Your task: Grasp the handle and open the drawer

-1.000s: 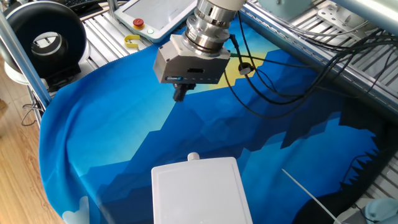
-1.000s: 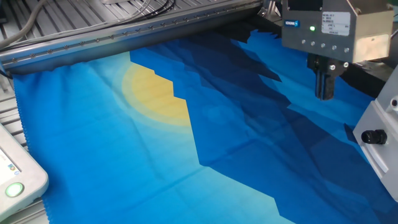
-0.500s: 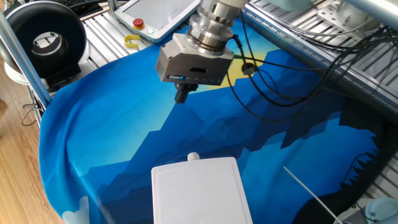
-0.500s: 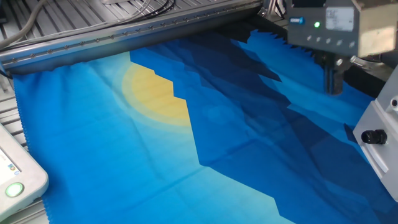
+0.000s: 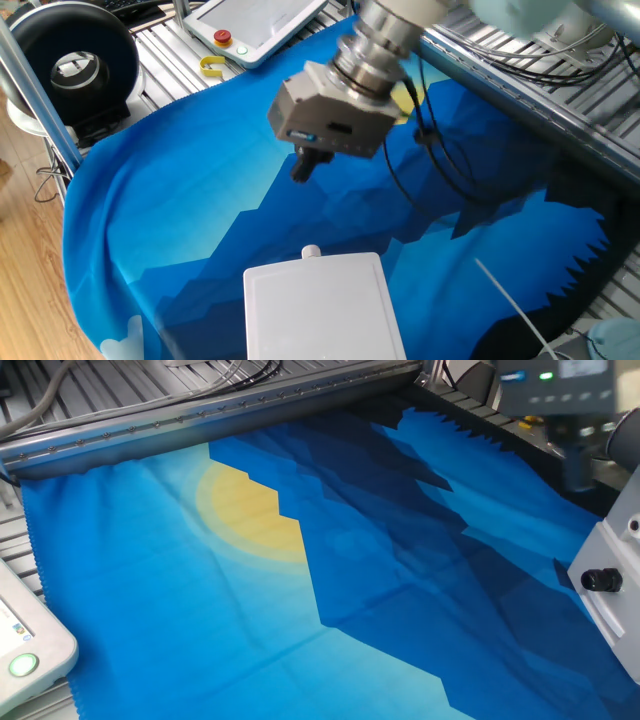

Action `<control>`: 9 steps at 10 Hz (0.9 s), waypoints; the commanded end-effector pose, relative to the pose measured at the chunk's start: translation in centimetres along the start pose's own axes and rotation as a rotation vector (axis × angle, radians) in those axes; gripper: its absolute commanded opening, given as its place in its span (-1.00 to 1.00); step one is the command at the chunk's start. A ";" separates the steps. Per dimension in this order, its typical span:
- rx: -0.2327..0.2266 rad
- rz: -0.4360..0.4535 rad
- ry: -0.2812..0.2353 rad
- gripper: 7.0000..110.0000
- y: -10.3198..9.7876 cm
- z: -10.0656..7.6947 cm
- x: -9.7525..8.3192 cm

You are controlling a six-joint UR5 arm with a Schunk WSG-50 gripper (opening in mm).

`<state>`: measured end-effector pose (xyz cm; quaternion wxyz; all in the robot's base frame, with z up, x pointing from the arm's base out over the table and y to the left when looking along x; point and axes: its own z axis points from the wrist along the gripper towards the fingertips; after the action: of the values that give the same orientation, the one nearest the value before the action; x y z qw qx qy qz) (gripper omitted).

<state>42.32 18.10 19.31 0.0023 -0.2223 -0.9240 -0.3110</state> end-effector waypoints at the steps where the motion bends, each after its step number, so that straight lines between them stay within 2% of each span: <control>1: -0.092 0.029 -0.049 -1.00 1.0 1.1 1.4; 3: -0.039 0.009 -0.076 -1.00 0.7 2.9 0.0; 4: -0.035 0.012 -0.079 -1.00 0.7 3.7 -0.3; 5: -0.043 -0.013 -0.096 -1.00 0.8 3.7 -0.7; 6: -0.044 -0.070 -0.092 -1.00 0.8 3.3 -0.4; 7: -0.050 -0.079 -0.077 -1.00 1.0 3.1 -0.1; 8: -0.039 -0.080 -0.070 -0.71 0.6 3.2 -0.1; 9: -0.044 -0.078 -0.073 -0.71 0.1 3.2 0.0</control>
<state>42.90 20.04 16.78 -0.0446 -0.2057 -0.9250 -0.3165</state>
